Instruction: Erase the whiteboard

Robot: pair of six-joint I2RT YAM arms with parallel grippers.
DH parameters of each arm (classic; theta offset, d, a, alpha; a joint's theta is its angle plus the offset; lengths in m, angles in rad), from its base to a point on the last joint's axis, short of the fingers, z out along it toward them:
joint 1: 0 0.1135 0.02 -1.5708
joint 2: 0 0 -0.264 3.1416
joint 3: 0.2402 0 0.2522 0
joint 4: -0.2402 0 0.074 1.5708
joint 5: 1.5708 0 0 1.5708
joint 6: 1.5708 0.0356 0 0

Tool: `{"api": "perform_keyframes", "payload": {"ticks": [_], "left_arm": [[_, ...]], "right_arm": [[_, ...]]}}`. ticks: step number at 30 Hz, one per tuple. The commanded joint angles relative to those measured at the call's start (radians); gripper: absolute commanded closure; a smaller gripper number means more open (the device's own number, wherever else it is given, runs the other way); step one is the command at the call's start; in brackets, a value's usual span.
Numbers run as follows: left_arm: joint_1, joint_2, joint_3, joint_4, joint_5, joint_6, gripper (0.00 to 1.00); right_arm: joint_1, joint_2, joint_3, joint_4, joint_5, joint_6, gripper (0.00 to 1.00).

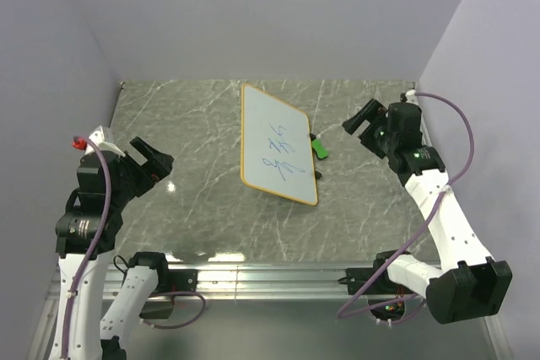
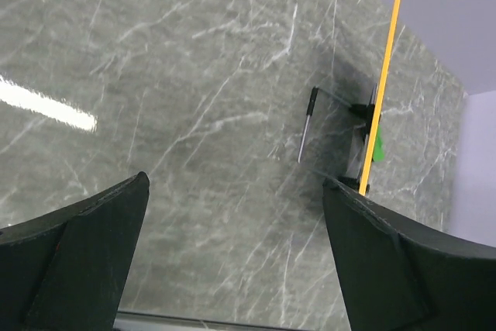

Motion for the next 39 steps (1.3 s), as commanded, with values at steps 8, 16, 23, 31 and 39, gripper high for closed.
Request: {"api": "perform_keyframes", "payload": {"ticks": [8,16,23,31,39], "left_arm": [[-0.011,-0.032,-0.008,-0.089,0.023,-0.014,0.01],[-0.011,-0.008,-0.004,-0.113,-0.016,-0.005,0.02],[-0.011,-0.010,0.005,-0.115,-0.026,-0.029,0.05],[-0.011,0.029,0.058,-0.141,-0.041,0.009,0.07],[-0.011,-0.003,0.032,-0.159,-0.043,0.015,0.07]], "right_arm": [[0.003,-0.007,0.045,-0.273,-0.008,-0.190,0.00],[0.031,0.299,0.136,-0.152,-0.065,-0.259,0.04],[0.109,0.581,0.333,-0.211,0.046,-0.273,0.07],[0.166,0.802,0.517,-0.265,0.112,-0.287,0.10],[0.166,0.943,0.609,-0.328,0.205,-0.279,0.17]]}}
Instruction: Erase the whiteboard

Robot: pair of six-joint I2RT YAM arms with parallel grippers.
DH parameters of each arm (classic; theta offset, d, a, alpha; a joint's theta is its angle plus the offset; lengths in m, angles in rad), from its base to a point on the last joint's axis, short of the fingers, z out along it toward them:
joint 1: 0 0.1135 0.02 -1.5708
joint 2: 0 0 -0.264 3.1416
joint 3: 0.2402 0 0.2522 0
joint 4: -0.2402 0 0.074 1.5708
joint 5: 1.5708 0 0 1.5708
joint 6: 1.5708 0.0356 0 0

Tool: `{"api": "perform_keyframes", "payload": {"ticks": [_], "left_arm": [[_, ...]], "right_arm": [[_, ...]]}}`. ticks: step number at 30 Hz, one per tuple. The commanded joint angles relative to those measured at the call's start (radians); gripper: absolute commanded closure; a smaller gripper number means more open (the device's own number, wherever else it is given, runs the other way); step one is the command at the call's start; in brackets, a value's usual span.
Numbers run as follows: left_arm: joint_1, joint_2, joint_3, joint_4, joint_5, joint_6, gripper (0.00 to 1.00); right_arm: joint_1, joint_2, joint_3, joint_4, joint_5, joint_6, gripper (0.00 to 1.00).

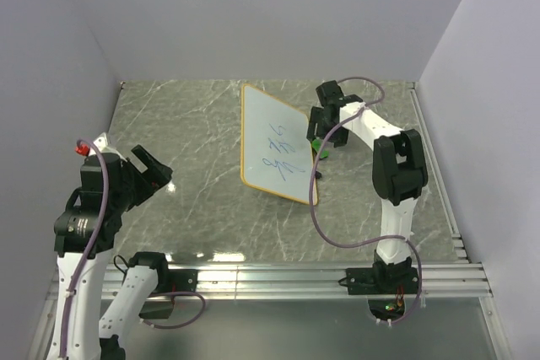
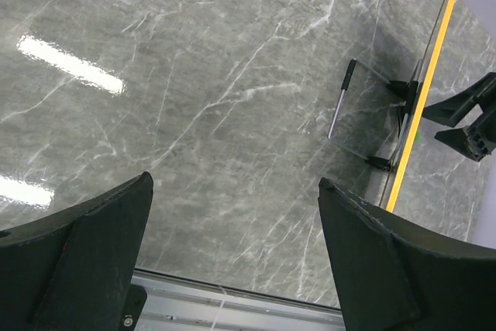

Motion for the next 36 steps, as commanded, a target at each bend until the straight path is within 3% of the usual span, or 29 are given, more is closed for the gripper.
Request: {"api": "perform_keyframes", "payload": {"ticks": [1,21,29,33,36], "left_arm": [[-0.002,-0.034,0.008,-0.013,-0.013,0.021,0.07],[-0.002,-0.060,-0.029,-0.038,-0.007,0.054,0.07],[-0.002,-0.071,-0.036,-0.050,-0.007,0.053,0.07],[-0.002,-0.077,-0.036,-0.061,-0.010,0.053,0.07],[-0.002,-0.085,-0.044,-0.072,-0.016,0.051,0.07]], "right_arm": [[-0.005,0.025,0.058,-0.054,0.068,-0.003,0.17],[0.059,0.053,-0.032,-0.020,0.064,0.029,0.23],[0.062,0.111,0.009,-0.034,0.073,0.015,0.26],[0.062,0.143,0.028,-0.037,0.074,0.008,0.36],[0.059,0.163,0.034,-0.035,0.076,-0.002,0.51]]}}
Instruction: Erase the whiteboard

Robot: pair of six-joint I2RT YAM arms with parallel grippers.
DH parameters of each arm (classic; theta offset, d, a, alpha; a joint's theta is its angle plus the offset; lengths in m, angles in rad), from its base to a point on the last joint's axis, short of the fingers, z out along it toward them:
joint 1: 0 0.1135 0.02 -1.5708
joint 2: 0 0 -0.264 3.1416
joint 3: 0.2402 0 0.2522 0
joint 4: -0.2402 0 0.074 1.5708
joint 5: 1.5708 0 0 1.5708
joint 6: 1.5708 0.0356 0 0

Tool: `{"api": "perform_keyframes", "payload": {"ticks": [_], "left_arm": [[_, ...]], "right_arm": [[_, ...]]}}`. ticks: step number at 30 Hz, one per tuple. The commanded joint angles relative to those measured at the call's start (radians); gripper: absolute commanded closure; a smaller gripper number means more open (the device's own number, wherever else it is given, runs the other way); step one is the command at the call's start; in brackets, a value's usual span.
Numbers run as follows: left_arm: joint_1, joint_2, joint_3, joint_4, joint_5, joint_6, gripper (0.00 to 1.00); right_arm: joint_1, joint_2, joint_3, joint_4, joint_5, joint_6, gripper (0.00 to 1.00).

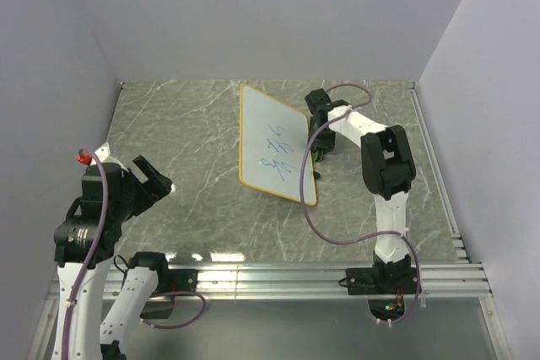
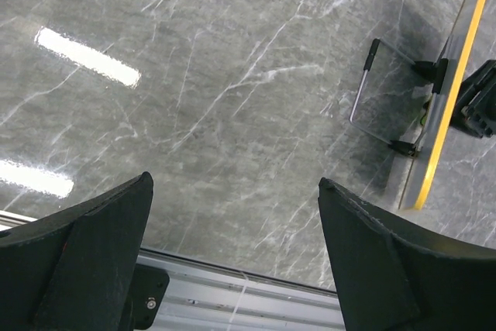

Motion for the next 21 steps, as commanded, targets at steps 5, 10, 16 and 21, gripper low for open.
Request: {"api": "perform_keyframes", "payload": {"ticks": [5,10,16,21], "left_arm": [[-0.002,-0.029,-0.016,-0.019,-0.010,0.007,0.07],[-0.002,-0.027,-0.024,-0.005,-0.007,0.000,0.07],[-0.002,-0.016,-0.038,0.025,-0.007,0.003,0.08],[-0.002,0.002,-0.043,0.044,-0.019,0.010,0.09]], "right_arm": [[-0.001,0.045,-0.007,-0.001,-0.010,-0.032,0.83],[-0.023,-0.027,-0.072,0.024,-0.050,-0.010,1.00],[-0.081,-0.191,-0.161,0.016,-0.019,-0.015,1.00],[-0.162,-0.296,-0.254,0.001,-0.013,-0.019,0.23]]}}
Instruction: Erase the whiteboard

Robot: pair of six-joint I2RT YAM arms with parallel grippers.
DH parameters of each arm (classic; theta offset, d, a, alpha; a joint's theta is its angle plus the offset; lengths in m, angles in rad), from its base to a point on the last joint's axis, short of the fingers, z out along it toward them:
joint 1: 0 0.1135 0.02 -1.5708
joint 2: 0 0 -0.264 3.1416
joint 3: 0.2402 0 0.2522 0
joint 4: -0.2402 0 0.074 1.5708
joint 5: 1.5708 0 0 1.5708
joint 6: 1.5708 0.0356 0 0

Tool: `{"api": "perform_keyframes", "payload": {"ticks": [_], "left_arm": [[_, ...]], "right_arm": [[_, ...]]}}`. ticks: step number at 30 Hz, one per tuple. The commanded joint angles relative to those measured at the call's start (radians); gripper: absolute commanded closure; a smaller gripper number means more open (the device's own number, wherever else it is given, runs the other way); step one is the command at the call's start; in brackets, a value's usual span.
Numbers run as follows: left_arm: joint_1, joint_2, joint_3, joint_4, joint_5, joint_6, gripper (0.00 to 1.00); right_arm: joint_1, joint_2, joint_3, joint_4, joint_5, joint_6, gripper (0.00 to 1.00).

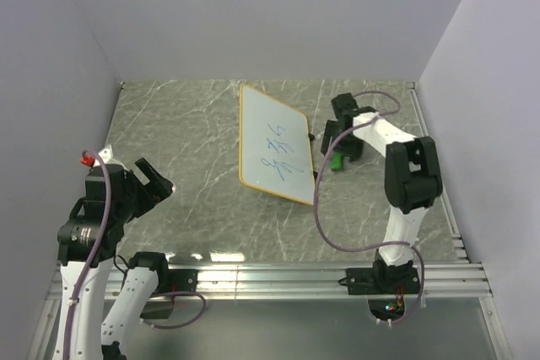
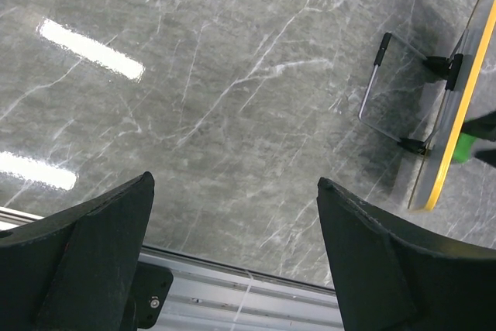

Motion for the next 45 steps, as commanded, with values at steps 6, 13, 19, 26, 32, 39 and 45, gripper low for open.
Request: {"api": "perform_keyframes", "payload": {"ticks": [6,13,19,26,32,39,45], "left_arm": [[-0.004,0.032,-0.004,0.059,-0.043,0.015,0.10],[-0.002,0.016,-0.043,0.069,-0.053,-0.001,0.10],[-0.004,0.004,-0.059,0.069,-0.067,-0.011,0.11],[-0.004,-0.010,-0.050,0.056,-0.064,-0.023,0.11],[-0.004,-0.010,-0.036,0.046,-0.066,-0.029,0.11],[-0.004,-0.007,-0.027,0.040,-0.079,-0.029,0.11],[-0.002,0.006,-0.027,0.049,-0.078,-0.028,0.11]], "right_arm": [[-0.171,-0.215,-0.166,-0.057,0.018,0.070,0.00],[-0.184,-0.333,-0.201,0.003,-0.164,0.051,0.00],[-0.144,-0.252,-0.122,-0.006,-0.202,0.028,0.05],[-0.130,-0.111,-0.030,-0.034,-0.116,0.022,0.26],[-0.128,-0.019,0.035,-0.061,-0.042,0.010,0.38],[-0.125,0.027,0.026,-0.041,-0.067,0.014,0.45],[-0.098,-0.022,0.026,-0.043,-0.062,0.014,0.41]]}}
